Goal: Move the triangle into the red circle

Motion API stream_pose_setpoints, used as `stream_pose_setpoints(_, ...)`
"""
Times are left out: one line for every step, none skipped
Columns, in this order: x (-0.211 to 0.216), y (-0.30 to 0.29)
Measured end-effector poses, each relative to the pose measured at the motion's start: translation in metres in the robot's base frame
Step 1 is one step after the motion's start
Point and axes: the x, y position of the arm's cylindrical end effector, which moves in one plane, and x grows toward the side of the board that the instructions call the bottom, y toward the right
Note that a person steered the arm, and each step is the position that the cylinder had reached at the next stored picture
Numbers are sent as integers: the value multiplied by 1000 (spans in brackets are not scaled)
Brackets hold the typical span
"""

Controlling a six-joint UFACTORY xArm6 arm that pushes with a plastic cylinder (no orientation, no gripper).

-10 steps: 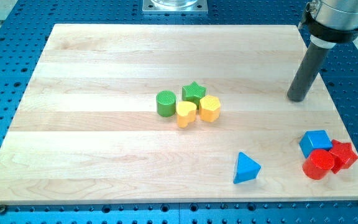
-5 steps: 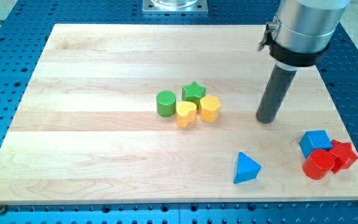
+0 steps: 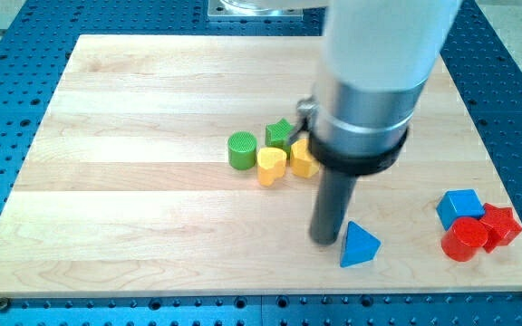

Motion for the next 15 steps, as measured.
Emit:
stream_pose_setpoints(19,-7)
stream_pose_setpoints(38,15)
stream_pose_setpoints(33,50)
stream_pose_setpoints(33,50)
stream_pose_setpoints(36,20)
stream_pose_setpoints(36,-1)
stream_pose_setpoints(7,22)
stream_pose_setpoints(-6,39)
stream_pose_setpoints(-8,43)
stream_pose_setpoints(-8,45)
stream_pose_setpoints(18,27)
stream_pose_setpoints(14,39)
stream_pose_setpoints(-13,64)
stream_pose_setpoints(-13,64)
stream_pose_setpoints(-16,71)
